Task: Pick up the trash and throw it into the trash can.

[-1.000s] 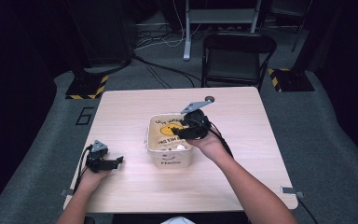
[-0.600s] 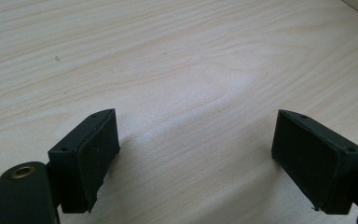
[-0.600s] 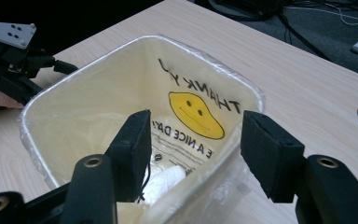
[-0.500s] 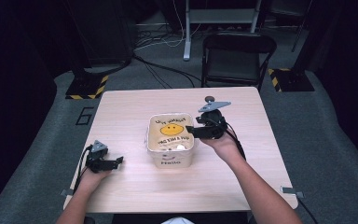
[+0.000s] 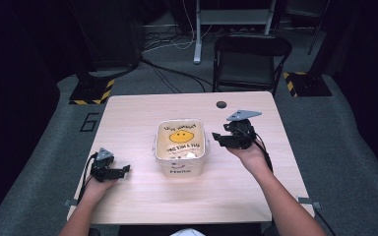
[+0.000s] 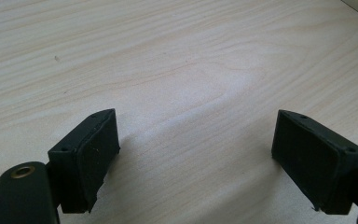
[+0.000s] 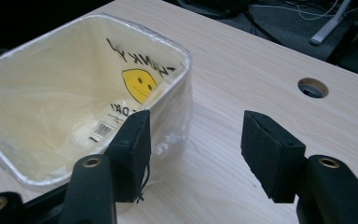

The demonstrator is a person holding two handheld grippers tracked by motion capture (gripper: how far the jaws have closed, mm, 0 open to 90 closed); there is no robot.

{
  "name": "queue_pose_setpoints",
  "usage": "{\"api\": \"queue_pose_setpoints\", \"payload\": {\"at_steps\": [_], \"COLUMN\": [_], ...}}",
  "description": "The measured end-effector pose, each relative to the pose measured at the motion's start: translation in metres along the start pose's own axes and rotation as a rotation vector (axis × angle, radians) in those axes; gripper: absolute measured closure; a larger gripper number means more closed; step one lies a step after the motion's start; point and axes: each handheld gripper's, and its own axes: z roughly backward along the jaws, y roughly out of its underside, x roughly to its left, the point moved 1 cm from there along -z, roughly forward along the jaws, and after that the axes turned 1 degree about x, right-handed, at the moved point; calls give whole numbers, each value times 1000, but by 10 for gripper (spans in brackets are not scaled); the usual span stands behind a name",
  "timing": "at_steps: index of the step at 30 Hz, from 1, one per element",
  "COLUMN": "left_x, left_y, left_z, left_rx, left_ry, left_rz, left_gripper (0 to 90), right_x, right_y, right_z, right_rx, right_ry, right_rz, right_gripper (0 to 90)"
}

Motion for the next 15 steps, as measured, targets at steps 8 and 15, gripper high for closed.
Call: {"api": "queue_pose_setpoints", "payload": {"at_steps": [8,15], "left_x": [0,0], "left_y": [0,0], "left_z": [0,0], "left_rx": [0,0], "left_ry": [0,0], "left_rz": [-1,0], "left_gripper": [149,149], "right_x": [-14,-20], "right_y": [16,31], "right_z": [9,10], "right_rx": [-6,-10], "right_ry": [37,69], "right_rz": [-30,-36], "right_gripper": [418,418]}}
